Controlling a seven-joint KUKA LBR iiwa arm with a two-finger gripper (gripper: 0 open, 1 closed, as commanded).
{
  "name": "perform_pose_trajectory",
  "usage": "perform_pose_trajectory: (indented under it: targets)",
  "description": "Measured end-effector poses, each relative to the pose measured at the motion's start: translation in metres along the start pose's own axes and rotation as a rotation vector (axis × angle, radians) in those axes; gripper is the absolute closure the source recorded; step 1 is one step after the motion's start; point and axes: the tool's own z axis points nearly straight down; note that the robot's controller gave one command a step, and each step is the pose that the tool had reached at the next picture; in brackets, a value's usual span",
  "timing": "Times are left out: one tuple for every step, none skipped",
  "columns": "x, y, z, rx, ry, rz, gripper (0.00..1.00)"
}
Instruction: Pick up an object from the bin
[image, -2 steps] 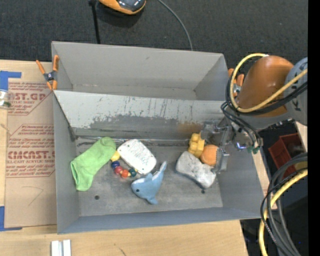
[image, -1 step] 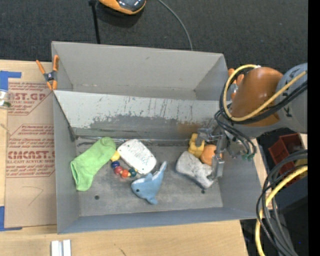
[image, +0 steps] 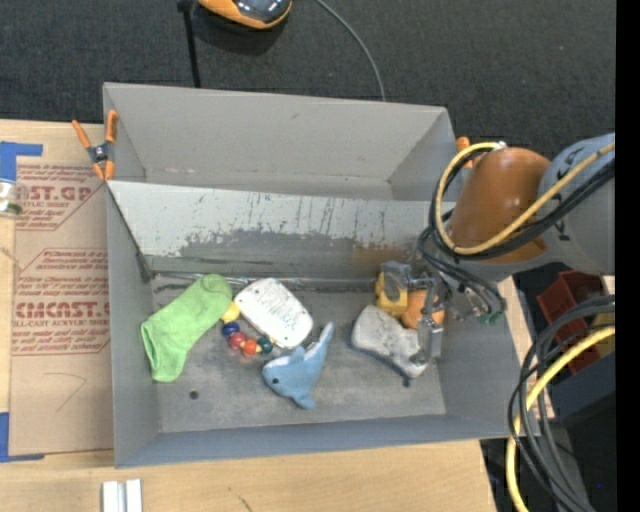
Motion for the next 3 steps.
perform_pose_trajectory:
  targets:
    - [-0.007,0.003,0.020,0.007,-0.015,-0.134,0.00]
    - [-0.008,0.008,0.004,-0.005,-0.020,-0.160,1.00]
    - [-0.008,0.008,0.004,-0.004,-0.020,-0.160,1.00]
